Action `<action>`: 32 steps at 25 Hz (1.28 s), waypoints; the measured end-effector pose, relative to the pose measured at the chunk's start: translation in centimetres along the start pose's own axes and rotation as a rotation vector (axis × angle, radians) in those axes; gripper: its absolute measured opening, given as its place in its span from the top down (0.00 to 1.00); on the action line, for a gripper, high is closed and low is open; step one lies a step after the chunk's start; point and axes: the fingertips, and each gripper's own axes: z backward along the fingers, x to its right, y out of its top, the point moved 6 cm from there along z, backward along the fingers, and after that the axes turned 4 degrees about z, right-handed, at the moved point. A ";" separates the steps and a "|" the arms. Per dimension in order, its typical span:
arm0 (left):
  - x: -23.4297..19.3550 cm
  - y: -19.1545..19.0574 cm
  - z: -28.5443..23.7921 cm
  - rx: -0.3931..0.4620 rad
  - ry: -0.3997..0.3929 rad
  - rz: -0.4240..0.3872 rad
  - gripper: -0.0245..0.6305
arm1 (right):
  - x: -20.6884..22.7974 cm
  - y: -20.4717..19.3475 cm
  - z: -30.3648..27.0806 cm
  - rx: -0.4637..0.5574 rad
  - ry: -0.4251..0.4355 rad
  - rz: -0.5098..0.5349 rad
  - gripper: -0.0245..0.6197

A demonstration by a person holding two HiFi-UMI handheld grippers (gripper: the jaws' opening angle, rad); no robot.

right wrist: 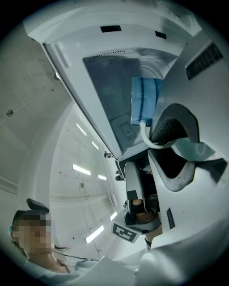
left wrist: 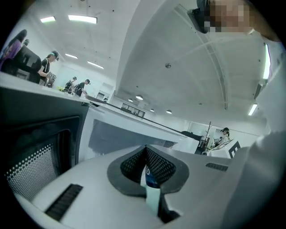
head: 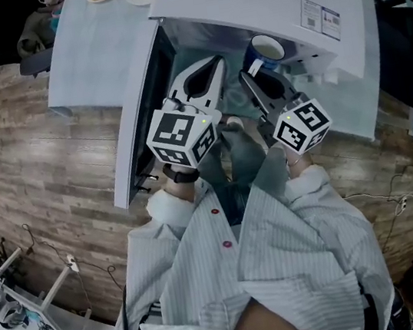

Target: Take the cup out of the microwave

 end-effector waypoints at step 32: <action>5.4 6.1 0.6 0.072 0.023 -0.025 0.95 | -4.2 8.8 5.3 0.013 0.269 -0.064 0.86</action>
